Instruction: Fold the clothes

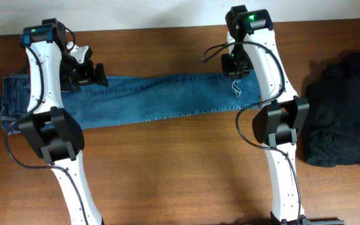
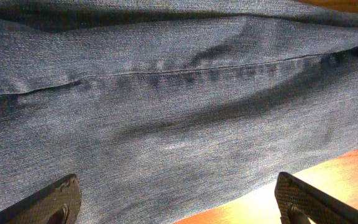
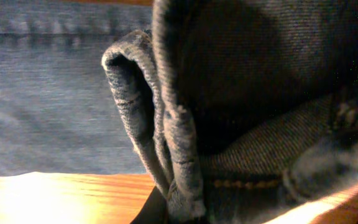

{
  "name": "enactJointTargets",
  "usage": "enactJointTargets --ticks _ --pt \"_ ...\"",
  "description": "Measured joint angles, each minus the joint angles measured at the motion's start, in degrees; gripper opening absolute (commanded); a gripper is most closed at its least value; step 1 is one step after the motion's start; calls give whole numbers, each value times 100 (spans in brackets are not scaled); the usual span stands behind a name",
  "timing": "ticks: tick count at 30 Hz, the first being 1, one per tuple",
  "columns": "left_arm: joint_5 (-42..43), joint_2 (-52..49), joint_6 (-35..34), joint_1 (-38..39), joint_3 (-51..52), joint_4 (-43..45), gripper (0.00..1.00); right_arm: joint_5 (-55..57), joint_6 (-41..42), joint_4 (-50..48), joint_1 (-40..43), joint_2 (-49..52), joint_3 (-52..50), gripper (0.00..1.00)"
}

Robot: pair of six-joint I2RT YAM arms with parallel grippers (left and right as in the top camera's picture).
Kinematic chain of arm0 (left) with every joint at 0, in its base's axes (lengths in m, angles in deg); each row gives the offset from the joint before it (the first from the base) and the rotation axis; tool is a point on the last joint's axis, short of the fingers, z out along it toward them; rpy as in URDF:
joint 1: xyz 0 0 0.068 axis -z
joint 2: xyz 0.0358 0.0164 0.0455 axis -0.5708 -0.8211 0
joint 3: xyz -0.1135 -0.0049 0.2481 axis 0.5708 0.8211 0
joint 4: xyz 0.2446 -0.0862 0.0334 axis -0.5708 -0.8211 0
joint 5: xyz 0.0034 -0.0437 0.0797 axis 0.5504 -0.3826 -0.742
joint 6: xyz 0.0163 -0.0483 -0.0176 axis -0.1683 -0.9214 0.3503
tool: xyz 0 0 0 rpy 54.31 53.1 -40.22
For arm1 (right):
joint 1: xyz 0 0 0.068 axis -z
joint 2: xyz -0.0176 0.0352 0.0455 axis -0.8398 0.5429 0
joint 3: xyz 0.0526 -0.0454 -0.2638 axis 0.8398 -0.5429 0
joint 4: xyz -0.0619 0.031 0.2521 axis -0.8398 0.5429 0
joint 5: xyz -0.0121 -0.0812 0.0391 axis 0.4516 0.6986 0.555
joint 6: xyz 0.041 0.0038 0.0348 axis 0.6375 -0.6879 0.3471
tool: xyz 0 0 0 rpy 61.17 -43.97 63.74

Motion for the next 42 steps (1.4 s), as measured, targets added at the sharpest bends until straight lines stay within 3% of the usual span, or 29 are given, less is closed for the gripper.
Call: enactJointTargets --ticks 9,10,12,17,22,26,30,32,42 --pt "0 0 0 0 0 -4 99 -846 68 26 -2 0 -11 10" --pt "0 0 0 0 0 -4 99 -898 68 26 -7 0 -11 15" --pt "0 0 0 0 0 -4 99 -949 72 46 -22 0 -11 71" --pt "0 0 0 0 0 -7 99 -1121 90 66 -168 0 -11 73" --pt "0 0 0 0 0 -50 99 -1150 105 42 -131 0 -11 49" --pt "0 0 0 0 0 -48 99 -1147 107 -9 111 0 -11 24" --pt "0 0 0 0 0 -44 99 -1134 98 -348 564 0 -11 9" --pt "0 0 0 0 0 -42 99 -1141 107 -549 728 0 -11 4" --pt "0 0 0 0 0 -17 99 -1152 114 -1064 990 2 -35 4"
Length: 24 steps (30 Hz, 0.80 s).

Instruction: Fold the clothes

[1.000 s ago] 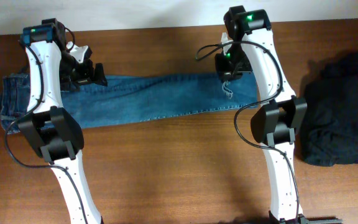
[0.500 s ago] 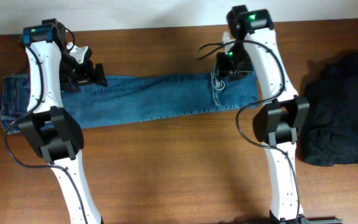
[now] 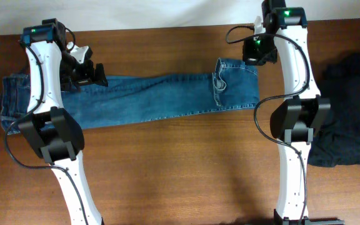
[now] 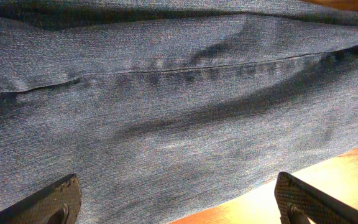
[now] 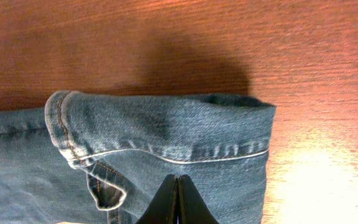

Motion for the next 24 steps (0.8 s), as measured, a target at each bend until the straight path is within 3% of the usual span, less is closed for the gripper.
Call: enactJointTargets --ticks 4,13,19,24 --pt "0 0 0 0 0 0 99 -4 101 -83 -109 7 -466 4" --pt "0 0 0 0 0 0 99 -136 173 -1342 -365 -114 -2284 4" --pt "0 0 0 0 0 0 99 -142 175 -1333 -417 -170 -2354 4" --pt "0 0 0 0 0 0 99 -284 175 -621 -566 -9 -1834 4"
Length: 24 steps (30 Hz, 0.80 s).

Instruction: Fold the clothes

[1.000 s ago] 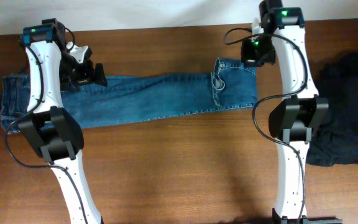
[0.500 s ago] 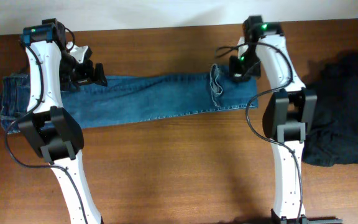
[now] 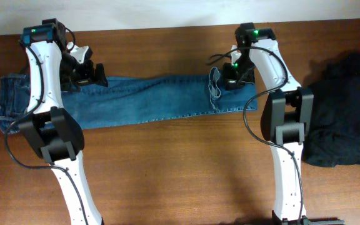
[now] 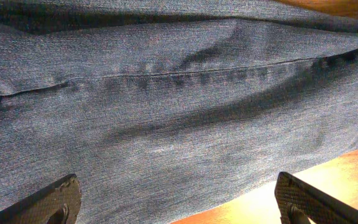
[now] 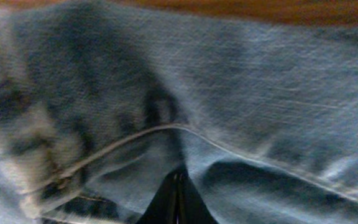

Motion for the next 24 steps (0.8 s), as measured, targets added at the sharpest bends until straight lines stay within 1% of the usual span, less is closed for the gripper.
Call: enactJointTargets --ticks 2,4,5,7,8,10,14,18,24 --pt "0 0 0 0 0 0 99 -87 0 452 -33 81 573 5" --pt "0 0 0 0 0 0 99 -122 15 745 -37 107 1086 9" --pt "0 0 0 0 0 2 99 -120 33 1005 -24 107 1504 11" --pt "0 0 0 0 0 0 99 -68 37 1307 0 107 1902 14" --pt "0 0 0 0 0 0 99 15 55 1622 33 105 2188 18" --pt "0 0 0 0 0 2 99 125 81 1825 98 105 2354 18" --pt "0 0 0 0 0 -4 99 564 87 1825 240 107 2258 17" --pt "-2 0 0 0 0 -31 99 857 146 1827 310 107 1598 8" --pt "0 0 0 0 0 22 99 962 164 1626 323 107 811 9"
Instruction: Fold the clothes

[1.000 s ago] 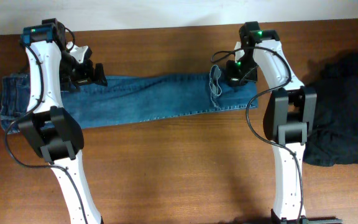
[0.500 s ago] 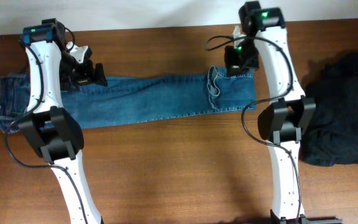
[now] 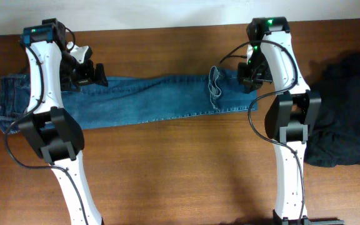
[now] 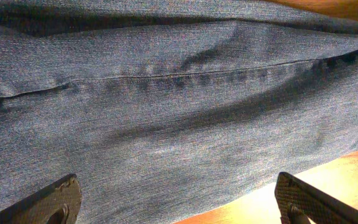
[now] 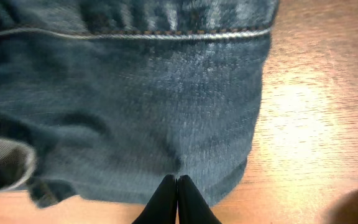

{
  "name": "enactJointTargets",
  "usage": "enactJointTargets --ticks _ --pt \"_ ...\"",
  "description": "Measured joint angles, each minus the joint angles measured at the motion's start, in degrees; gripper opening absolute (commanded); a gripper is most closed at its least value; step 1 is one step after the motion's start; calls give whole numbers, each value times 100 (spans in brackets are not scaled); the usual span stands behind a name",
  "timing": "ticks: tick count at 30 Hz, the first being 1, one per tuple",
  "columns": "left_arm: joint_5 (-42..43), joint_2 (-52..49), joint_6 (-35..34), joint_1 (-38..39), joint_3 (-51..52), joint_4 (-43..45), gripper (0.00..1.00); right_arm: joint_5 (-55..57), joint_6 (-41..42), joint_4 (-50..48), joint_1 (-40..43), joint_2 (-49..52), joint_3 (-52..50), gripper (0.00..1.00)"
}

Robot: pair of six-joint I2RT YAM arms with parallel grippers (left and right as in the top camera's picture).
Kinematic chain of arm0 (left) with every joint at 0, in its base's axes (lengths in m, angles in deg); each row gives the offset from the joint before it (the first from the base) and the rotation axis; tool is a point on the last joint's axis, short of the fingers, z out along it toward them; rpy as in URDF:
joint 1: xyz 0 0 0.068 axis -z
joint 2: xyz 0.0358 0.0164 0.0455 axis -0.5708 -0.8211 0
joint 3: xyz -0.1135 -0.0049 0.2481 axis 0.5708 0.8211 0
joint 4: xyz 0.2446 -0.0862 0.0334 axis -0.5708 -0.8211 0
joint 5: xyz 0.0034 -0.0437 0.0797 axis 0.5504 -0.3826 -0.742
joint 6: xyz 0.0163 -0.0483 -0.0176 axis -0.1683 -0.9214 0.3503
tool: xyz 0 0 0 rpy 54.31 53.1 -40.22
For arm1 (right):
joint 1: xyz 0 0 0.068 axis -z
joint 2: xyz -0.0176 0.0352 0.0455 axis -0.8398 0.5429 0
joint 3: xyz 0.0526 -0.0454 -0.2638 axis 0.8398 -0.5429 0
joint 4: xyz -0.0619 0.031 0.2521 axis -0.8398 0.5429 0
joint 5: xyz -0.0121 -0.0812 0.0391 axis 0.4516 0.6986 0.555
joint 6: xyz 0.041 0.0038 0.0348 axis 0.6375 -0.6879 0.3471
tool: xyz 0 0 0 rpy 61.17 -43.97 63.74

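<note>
Blue jeans (image 3: 149,100) lie stretched across the table, waist end at the left, and their right end has a small flap (image 3: 215,87) turned back. My left gripper (image 3: 90,74) hovers open over the left part of the leg; its fingers (image 4: 55,202) stand wide apart above the denim (image 4: 166,112). My right gripper (image 3: 250,76) is over the jeans' right end. In the right wrist view it (image 5: 178,186) is shut with nothing between the tips, just above the denim's edge (image 5: 166,93).
A heap of dark clothing (image 3: 345,112) lies at the table's right edge, right of the right arm. Bare wooden table (image 3: 180,169) spreads in front of the jeans. The table's back edge meets a white wall.
My right gripper was low on the turned-back flap and now sits further right over the jeans' end, higher above the cloth. It stayed shut. The jeans and the left gripper have not moved.
At first my right gripper was close against bunched denim at the jeans' right end. Then it stood shut near the table's back edge, with a flap turned back on that end. Afterwards it was down on the flap, and now over the end. My left gripper stayed open throughout.
</note>
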Motion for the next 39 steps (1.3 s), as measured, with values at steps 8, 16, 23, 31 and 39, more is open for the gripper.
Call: enactJointTargets --ticks 8,16,23,31,39 --pt "0 0 0 0 0 -4 99 -4 -2 -857 -2 -17 -977 9" --pt "0 0 0 0 0 -4 99 -2 -15 -525 0 -44 -835 20" --pt "0 0 0 0 0 -4 99 197 -129 151 39 -485 330 99" --pt "0 0 0 0 0 20 99 17 -1165 -411 573 -673 -227 99" --pt "0 0 0 0 0 13 99 -527 -2105 -1517 533 -669 -1241 99"
